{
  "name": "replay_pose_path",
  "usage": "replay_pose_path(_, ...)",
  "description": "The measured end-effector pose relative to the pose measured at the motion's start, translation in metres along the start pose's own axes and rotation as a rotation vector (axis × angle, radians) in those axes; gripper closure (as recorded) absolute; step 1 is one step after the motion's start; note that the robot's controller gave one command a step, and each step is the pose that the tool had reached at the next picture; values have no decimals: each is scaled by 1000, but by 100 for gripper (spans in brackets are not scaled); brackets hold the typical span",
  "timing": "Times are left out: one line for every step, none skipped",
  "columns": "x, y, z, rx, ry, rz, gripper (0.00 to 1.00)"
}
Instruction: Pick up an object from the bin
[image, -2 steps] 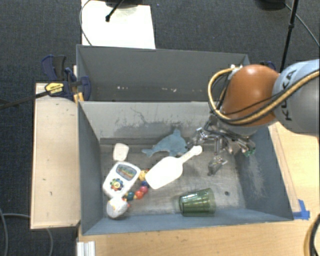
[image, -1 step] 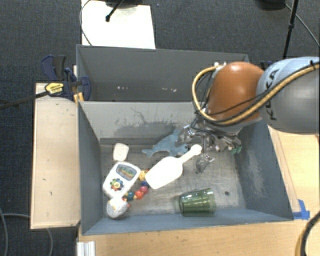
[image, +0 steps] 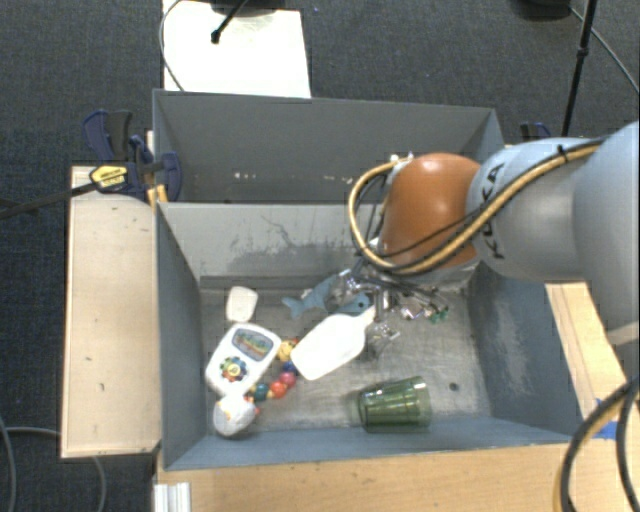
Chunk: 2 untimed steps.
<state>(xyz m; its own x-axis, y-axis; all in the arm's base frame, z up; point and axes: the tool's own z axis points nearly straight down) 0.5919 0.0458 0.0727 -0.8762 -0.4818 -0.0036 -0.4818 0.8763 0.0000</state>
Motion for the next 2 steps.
replay_pose_path(-4,2,-5,5,-15,-11,100)
replay_pose_path(-3,1,-5,4,-14,-15,100)
